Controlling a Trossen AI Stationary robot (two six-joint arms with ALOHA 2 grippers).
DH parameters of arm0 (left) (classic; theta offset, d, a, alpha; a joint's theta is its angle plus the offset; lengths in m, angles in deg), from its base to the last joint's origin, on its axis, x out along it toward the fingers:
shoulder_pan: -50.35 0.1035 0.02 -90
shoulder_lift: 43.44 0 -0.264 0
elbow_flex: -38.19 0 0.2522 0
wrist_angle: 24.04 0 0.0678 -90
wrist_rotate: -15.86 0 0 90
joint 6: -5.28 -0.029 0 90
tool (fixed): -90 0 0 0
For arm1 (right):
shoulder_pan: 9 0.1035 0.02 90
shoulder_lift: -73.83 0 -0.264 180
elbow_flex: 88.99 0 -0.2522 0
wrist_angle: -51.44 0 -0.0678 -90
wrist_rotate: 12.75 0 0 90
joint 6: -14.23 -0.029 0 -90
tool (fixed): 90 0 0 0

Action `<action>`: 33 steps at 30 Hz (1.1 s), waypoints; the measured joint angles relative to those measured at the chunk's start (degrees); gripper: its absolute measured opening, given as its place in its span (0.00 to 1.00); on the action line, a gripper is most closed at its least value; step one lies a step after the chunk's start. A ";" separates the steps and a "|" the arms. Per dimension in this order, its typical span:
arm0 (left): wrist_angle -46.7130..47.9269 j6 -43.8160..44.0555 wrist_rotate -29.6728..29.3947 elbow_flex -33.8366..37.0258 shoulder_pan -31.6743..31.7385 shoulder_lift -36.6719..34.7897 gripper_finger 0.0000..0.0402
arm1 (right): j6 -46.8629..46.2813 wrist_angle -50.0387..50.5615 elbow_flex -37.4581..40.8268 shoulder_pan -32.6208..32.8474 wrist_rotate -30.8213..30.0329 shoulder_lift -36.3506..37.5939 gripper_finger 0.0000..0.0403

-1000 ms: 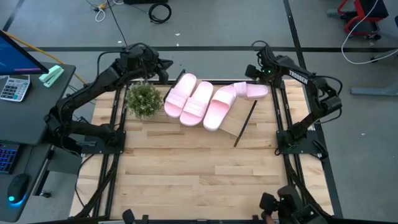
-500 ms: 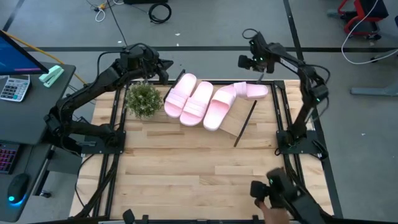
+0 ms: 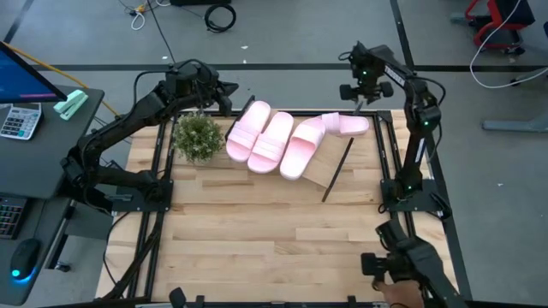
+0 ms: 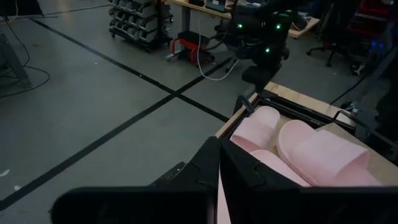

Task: Pick and place slides into the shelf
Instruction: Put the pink slide on the shelf

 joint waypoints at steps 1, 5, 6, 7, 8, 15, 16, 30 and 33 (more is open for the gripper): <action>-0.02 -0.31 0.00 0.00 0.00 0.00 0.05 | 0.40 0.37 0.13 -0.55 0.32 0.06 0.52; -0.04 -1.38 0.01 0.00 0.08 0.00 0.06 | -0.38 -1.10 0.10 -0.52 0.96 0.44 0.53; -0.04 -1.33 0.02 0.00 0.22 0.00 0.06 | -0.43 -0.99 0.10 -0.46 0.73 0.28 0.53; -0.03 -1.26 -0.01 0.00 0.27 0.00 0.05 | -0.72 -0.99 0.10 -0.40 0.43 0.08 0.53; -0.04 -1.22 -0.01 0.00 0.32 0.00 0.05 | -1.17 -1.29 0.15 -0.37 0.16 -0.11 0.54; -0.04 -1.16 0.02 0.00 0.31 0.00 0.03 | 0.01 -1.84 0.17 -0.24 0.67 -0.21 0.54; -0.02 -1.16 0.02 0.00 0.31 0.00 0.03 | 0.27 -2.08 0.17 -0.46 1.05 -0.21 0.54; 0.25 -1.07 0.00 0.00 0.31 0.33 0.05 | 3.96 -5.85 1.43 -3.70 1.69 -0.14 0.53; 0.25 -1.09 0.02 0.02 0.59 0.39 0.04 | 4.42 -5.49 0.85 -5.00 3.37 -0.10 0.53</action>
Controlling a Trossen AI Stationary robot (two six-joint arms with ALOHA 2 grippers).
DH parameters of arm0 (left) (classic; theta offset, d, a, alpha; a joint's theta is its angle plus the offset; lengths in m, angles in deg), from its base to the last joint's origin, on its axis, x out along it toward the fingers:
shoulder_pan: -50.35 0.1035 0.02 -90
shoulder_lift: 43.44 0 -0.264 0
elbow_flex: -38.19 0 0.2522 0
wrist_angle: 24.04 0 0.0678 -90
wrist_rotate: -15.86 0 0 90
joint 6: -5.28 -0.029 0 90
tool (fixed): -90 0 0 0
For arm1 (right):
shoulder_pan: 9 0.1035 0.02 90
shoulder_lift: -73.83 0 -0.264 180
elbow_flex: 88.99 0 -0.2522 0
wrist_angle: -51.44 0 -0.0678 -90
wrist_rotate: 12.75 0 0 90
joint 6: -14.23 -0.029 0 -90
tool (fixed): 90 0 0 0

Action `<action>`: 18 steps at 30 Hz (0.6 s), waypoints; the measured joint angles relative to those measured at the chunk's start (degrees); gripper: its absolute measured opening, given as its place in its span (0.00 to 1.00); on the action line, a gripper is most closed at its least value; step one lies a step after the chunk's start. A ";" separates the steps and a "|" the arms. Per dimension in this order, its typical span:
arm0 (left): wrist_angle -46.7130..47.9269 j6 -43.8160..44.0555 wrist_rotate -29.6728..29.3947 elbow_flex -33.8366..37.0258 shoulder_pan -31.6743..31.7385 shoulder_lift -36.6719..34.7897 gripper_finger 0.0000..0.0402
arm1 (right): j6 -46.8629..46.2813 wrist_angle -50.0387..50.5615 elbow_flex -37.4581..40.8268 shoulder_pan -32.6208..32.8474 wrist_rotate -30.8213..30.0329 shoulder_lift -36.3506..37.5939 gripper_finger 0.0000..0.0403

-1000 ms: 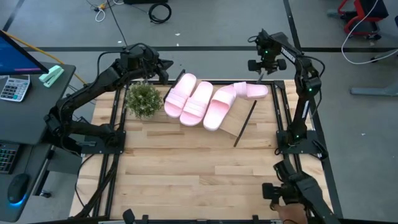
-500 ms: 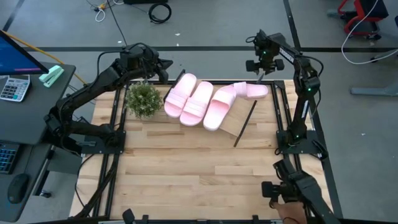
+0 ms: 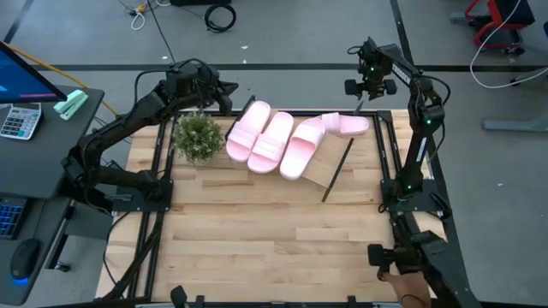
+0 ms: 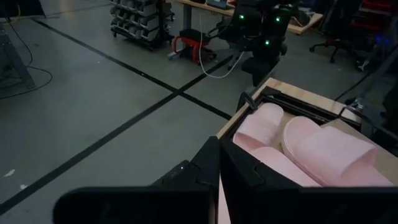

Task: Pick and place slides into the shelf
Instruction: Put the pink slide on the shelf

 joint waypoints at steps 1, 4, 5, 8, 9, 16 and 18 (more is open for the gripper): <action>-0.19 0.00 -0.03 0.00 0.01 0.00 0.03 | 0.29 -0.41 -0.27 -0.42 1.24 0.00 0.53; -0.24 0.50 -0.03 0.00 0.10 0.69 0.03 | 2.67 -2.92 -1.29 -1.95 6.27 0.00 0.53; -0.23 0.85 -0.04 0.00 0.22 0.94 0.03 | 3.16 -3.79 -1.55 -2.54 8.66 0.00 0.53; -0.44 2.04 0.02 0.00 0.52 1.50 0.05 | 3.94 -6.17 -1.84 -3.38 13.23 0.02 0.53; -0.45 2.60 0.00 0.00 0.55 1.84 0.05 | 3.96 -6.27 -1.84 -3.30 12.58 -0.01 0.53; -0.78 4.11 -0.02 0.00 0.57 2.71 0.06 | 1.58 -3.73 -0.44 -2.51 12.11 -1.01 0.53; -1.66 4.12 0.00 0.00 0.57 2.71 0.05 | 2.60 -3.63 -0.47 -2.22 12.21 -0.98 0.53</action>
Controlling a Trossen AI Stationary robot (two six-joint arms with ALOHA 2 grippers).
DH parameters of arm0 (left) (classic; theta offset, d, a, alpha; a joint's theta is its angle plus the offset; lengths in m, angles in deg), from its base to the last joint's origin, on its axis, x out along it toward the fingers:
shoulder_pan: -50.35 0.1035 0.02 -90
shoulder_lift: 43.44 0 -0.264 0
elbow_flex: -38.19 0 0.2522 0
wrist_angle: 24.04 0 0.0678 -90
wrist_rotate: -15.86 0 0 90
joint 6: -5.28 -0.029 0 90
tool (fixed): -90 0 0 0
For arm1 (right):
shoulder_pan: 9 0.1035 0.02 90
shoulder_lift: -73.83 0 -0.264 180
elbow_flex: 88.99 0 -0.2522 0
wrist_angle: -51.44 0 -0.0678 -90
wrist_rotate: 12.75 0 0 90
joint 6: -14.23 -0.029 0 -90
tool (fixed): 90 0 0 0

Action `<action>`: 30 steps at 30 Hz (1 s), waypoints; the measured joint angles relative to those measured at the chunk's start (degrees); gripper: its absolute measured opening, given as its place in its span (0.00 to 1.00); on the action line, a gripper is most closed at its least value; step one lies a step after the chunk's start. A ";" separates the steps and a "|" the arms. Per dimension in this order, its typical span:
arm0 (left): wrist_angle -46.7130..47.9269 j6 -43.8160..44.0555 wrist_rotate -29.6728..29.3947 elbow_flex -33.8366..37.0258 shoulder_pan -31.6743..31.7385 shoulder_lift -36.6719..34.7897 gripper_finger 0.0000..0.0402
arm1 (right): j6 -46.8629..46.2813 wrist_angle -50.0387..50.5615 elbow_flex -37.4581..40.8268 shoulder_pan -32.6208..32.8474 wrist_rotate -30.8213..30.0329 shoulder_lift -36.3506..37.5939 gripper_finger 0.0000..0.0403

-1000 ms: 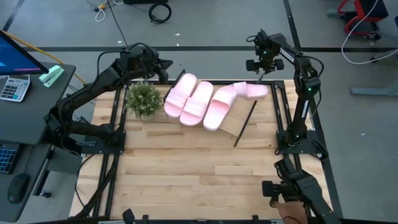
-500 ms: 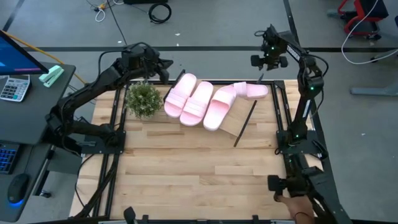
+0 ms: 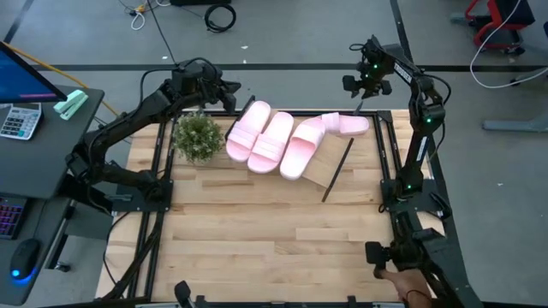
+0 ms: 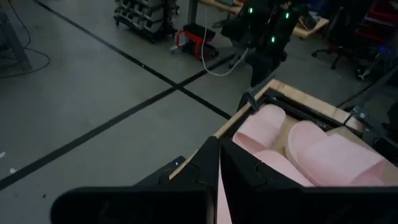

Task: Pick and place slides into the shelf
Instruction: Put the pink slide on the shelf

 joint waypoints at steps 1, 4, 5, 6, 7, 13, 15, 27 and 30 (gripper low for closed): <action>-0.43 0.03 0.00 0.00 0.00 0.00 0.04 | 0.51 0.12 -0.02 0.27 0.00 0.00 0.53; -1.39 0.03 -0.02 0.00 0.02 -0.02 0.03 | 2.68 0.18 -0.02 0.54 0.96 0.00 0.53; -1.61 0.03 -0.02 0.00 0.02 -0.02 0.03 | 3.00 -0.65 -0.02 0.52 2.22 0.00 0.53; -1.70 0.01 -0.02 0.00 0.01 -0.02 0.03 | 2.77 -1.86 -0.02 0.50 3.17 0.00 0.53; -1.65 0.03 -0.02 0.00 0.00 -0.02 0.03 | 1.66 -2.75 -0.06 0.53 3.93 0.00 0.53; -1.62 0.03 -0.02 0.00 0.09 -0.02 0.05 | 3.40 3.74 -0.39 4.59 2.59 0.24 0.53; -1.62 -0.06 -0.02 0.00 0.10 -0.02 0.06 | 5.94 7.16 -0.37 7.45 -1.20 0.22 0.53; -1.18 -1.10 -0.02 0.00 0.11 -0.02 0.04 | -2.48 0.35 2.38 12.58 0.57 0.33 0.53; -1.15 -1.10 -0.02 0.00 0.11 -0.02 0.05 | -3.31 -0.63 5.76 12.39 1.15 0.33 0.53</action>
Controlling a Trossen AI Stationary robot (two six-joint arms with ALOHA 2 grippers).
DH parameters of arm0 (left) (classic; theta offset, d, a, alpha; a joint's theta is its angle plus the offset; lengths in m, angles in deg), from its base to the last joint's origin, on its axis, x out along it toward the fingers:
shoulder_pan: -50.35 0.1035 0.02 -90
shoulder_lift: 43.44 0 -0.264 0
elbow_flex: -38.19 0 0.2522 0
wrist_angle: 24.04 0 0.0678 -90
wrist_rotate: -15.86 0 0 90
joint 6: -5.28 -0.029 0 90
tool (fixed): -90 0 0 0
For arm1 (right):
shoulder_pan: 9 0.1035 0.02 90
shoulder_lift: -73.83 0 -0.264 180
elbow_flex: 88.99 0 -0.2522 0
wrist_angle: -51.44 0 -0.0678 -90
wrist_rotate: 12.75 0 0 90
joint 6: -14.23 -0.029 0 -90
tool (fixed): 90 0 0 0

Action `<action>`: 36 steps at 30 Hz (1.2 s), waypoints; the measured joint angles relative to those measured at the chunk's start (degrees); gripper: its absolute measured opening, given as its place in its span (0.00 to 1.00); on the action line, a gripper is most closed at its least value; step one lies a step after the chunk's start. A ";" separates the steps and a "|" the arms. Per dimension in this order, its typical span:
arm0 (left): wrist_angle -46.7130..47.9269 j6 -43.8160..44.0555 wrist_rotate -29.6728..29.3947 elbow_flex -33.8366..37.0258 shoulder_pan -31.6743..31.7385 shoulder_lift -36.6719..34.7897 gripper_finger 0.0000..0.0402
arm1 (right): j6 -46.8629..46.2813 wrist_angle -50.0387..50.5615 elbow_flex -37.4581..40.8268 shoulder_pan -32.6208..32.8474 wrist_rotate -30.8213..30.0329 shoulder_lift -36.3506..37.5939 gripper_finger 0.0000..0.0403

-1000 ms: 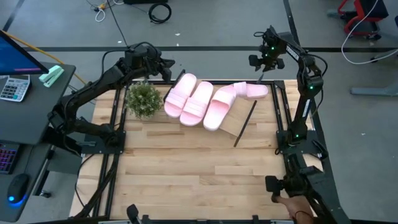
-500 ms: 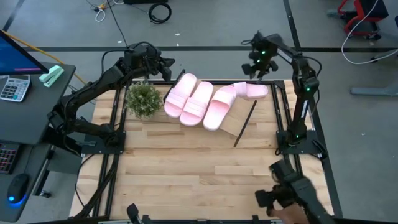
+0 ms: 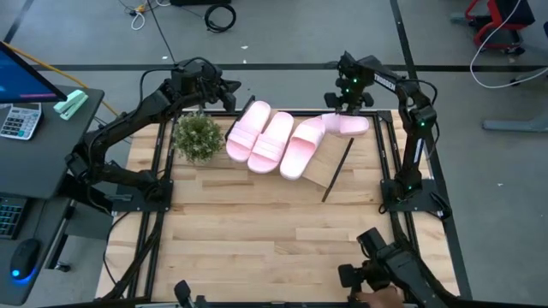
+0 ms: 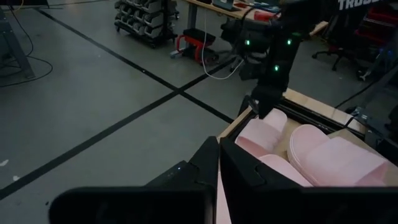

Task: Pick and place slides into the shelf
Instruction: Put the pink slide on the shelf

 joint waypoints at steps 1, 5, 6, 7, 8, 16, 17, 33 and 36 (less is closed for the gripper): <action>0.00 -0.02 0.00 0.00 0.00 0.00 0.06 | -0.52 -0.61 1.18 0.22 0.27 0.00 0.53; 0.02 -0.02 0.00 0.00 0.00 0.00 0.07 | -2.77 -3.98 5.23 0.68 3.66 -0.02 0.53; 0.02 -0.02 0.01 0.00 0.00 0.00 0.07 | -3.50 -4.92 5.97 0.67 4.70 -0.02 0.53; 0.02 -0.02 0.00 0.00 0.00 0.00 0.06 | -3.89 -5.94 6.57 0.63 5.49 -0.02 0.53; 0.04 0.00 0.00 0.00 0.00 0.00 0.06 | -4.17 -6.83 7.08 0.62 6.23 -0.02 0.53; 0.08 0.00 0.00 0.00 0.00 0.00 0.04 | -7.59 -14.71 11.10 0.38 12.19 -0.02 0.49; 0.08 0.00 0.01 0.00 0.00 0.00 0.04 | -8.03 -15.39 11.24 0.36 12.70 -0.02 0.46; 0.08 -0.19 0.00 0.00 0.00 0.00 0.03 | -14.58 -24.20 10.66 -2.70 -4.35 16.03 0.02; 0.07 -0.19 0.00 0.00 0.00 0.00 0.03 | -18.58 -27.11 10.66 -3.12 -6.50 20.68 0.02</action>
